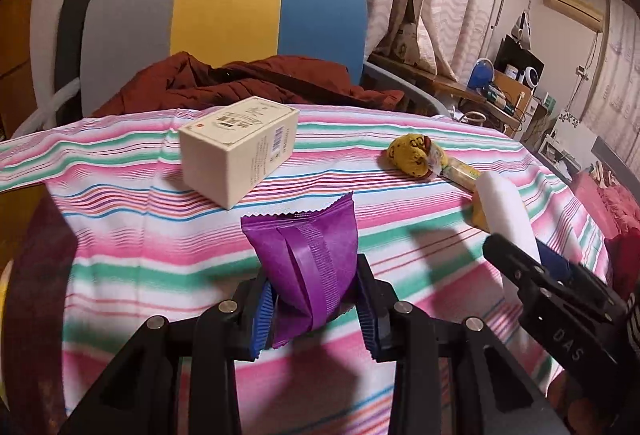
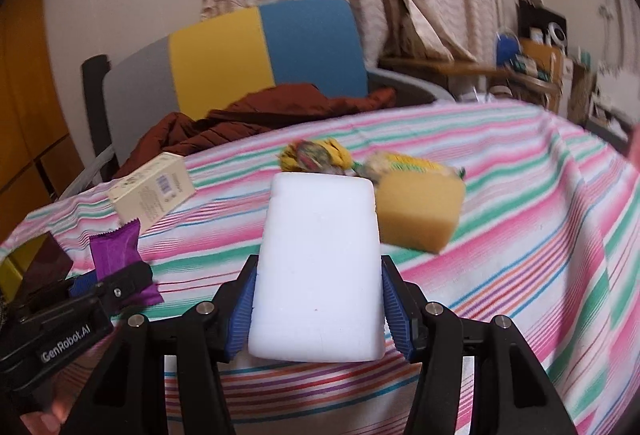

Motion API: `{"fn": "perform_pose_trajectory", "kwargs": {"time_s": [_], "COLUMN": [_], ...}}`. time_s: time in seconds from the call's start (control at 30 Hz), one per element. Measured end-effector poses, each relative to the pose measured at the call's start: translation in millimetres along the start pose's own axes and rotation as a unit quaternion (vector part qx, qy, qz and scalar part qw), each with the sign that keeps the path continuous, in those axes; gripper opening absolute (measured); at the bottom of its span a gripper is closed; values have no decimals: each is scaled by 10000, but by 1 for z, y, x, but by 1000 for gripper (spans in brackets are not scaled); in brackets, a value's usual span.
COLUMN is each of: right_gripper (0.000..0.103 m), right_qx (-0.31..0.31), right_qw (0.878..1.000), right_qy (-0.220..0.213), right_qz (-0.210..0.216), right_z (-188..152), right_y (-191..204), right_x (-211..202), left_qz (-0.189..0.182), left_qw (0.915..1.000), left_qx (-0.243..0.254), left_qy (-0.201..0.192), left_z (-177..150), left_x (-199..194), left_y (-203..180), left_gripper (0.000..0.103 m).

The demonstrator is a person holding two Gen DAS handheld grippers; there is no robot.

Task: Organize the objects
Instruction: 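Carry the purple packet and eraser block to the gold tray and release both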

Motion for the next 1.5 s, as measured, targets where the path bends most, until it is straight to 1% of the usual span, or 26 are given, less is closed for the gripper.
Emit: {"fn": "perform_pose_trajectory", "kwargs": {"time_s": [0.2, 0.4, 0.5, 0.67, 0.8, 1.0, 1.17, 1.27, 1.4, 1.5], "right_gripper": [57, 57, 57, 57, 57, 57, 57, 57, 57, 57], "right_qx": [-421, -475, -470, -482, -323, -270, -307, -375, -599, -776], "right_qw": [9988, 9985, 9986, 9987, 9989, 9966, 9920, 9868, 9754, 9659], "right_qy": [-238, -233, -221, -173, -9, 255, 274, 238, 220, 289], "right_qz": [-81, -106, -85, 73, 348, 736, 1193, 1556, 2109, 2453], "right_z": [-1, -8, -13, -19, -27, -39, -36, -32, -31, -35], "right_y": [19, 23, 25, 33, 44, 71, 104, 132, 179, 214], "right_x": [-16, -27, -33, -46, -57, -70, -97, -119, -147, -161], "left_qz": [-69, -157, -303, -562, -670, -661, -535, -397, -30, 180], "left_qw": [9997, 9993, 9987, 9979, 9968, 9950, 9927, 9901, 9863, 9838], "left_qx": [173, 236, 243, 95, -89, -411, -678, -896, -1088, -1234], "left_qy": [-149, -223, -335, -310, -427, -630, -842, -1002, -1239, -1288], "left_z": [-11, -25, -28, -40, -43, -45, -42, -39, -32, -29], "left_x": [-21, -42, -58, -85, -115, -161, -194, -215, -237, -245], "left_y": [-8, -14, -18, -20, -11, 19, 52, 80, 123, 151], "left_gripper": [36, 36, 36, 36, 36, 36, 36, 36, 36, 36]}}
Point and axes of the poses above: each gripper's, at about its wrist camera, not at the fingertips, and x roughly the way its jaws point, y to its left, z to its top, the point moved 5 cm from there along x, roughly the way its jaws point, and after that the axes turned 9 degrees about -z, right-handed, at the moved point
